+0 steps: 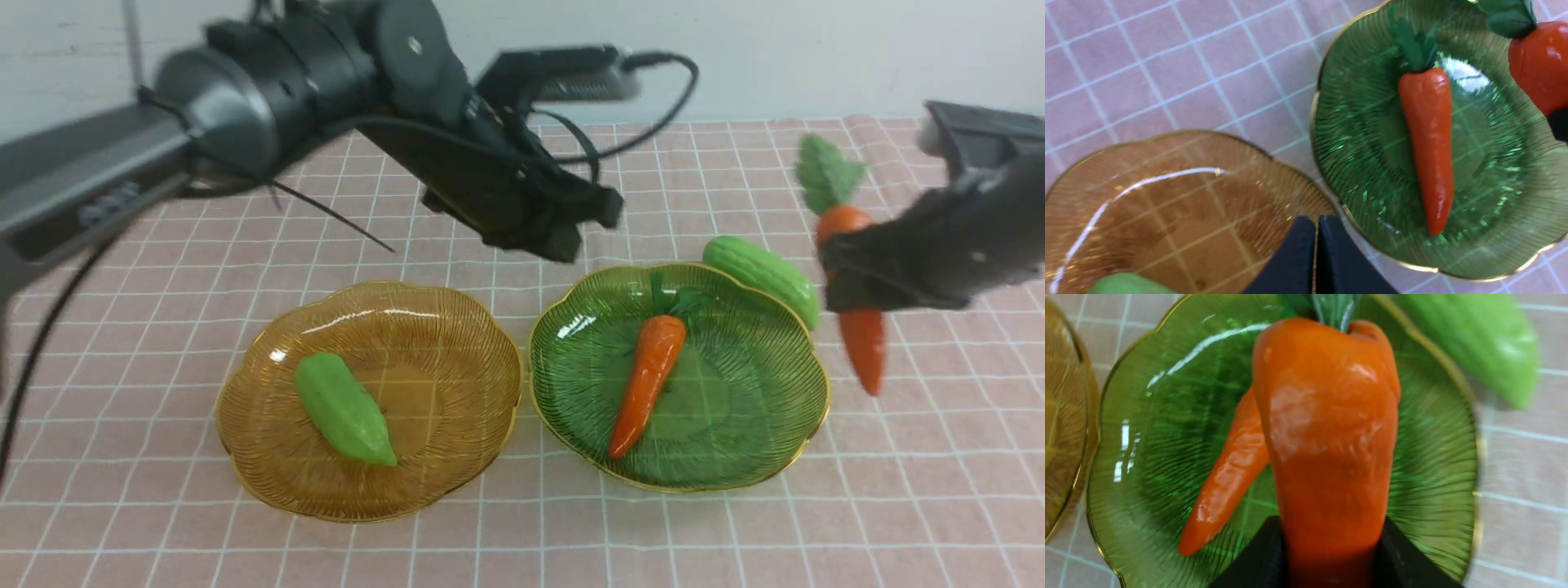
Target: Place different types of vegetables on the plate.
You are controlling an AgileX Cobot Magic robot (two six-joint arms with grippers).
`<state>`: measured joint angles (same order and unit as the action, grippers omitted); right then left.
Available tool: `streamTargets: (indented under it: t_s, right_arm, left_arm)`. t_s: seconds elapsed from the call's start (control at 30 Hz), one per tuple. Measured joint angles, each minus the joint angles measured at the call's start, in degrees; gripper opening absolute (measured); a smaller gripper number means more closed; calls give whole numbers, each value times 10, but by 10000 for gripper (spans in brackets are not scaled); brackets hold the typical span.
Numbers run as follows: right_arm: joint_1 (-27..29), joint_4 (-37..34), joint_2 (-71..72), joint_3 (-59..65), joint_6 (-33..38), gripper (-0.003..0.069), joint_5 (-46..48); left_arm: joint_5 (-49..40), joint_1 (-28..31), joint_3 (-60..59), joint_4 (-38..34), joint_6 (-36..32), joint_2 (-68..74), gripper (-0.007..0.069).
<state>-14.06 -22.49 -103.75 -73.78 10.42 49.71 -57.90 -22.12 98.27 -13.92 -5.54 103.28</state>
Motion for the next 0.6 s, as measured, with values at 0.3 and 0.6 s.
streamTargets:
  t_s: [0.3,0.6]
  right_arm:
    - [-11,32,-42,-97,45,529,47]
    - [16,111,-152,-285,31,544,-13]
  left_arm:
    - [-73,10,0,69,22,-57,-4]
    - [-113,10,0,89,26,-97,-4]
